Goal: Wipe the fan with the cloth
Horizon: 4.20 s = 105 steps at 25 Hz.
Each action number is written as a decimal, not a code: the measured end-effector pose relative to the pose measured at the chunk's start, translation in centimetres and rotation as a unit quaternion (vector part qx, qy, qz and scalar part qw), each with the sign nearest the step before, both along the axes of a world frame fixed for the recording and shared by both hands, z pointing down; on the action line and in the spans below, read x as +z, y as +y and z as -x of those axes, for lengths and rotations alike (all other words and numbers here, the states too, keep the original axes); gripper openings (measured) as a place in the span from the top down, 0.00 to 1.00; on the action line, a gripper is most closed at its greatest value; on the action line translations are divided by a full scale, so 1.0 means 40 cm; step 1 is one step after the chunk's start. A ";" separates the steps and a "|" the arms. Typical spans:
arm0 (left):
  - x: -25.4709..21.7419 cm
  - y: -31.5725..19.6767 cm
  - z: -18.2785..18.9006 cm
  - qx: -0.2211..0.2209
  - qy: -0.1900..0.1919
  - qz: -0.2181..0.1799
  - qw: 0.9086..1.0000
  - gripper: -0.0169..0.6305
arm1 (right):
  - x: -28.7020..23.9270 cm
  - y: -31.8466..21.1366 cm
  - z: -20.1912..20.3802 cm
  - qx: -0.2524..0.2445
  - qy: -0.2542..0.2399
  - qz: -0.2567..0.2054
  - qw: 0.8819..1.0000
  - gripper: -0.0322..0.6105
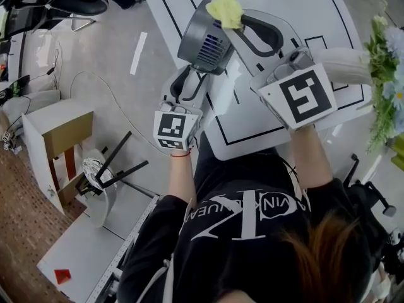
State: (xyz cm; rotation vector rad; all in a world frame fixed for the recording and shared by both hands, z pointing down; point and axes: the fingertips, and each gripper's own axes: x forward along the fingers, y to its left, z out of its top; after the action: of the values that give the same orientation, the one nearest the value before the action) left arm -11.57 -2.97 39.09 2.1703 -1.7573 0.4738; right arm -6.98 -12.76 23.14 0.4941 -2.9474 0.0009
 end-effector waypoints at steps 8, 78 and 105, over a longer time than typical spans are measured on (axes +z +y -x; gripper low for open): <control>-0.004 0.004 0.001 0.019 0.008 -0.006 1.000 0.69 | -0.014 0.108 0.025 -0.017 0.029 -0.057 0.998 0.84; -0.080 -0.289 0.227 0.142 0.031 -0.062 0.987 0.95 | 0.006 -0.089 0.125 0.132 0.091 0.057 0.985 0.84; -0.144 -0.059 0.232 0.008 0.025 -0.082 0.996 0.96 | 0.052 0.227 0.159 0.042 0.169 -0.114 0.978 0.84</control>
State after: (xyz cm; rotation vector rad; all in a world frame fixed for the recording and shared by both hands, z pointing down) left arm -20.86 -5.34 33.35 2.2868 -1.8109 0.2863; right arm -13.33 -3.69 25.23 0.5849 -2.6024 -0.3775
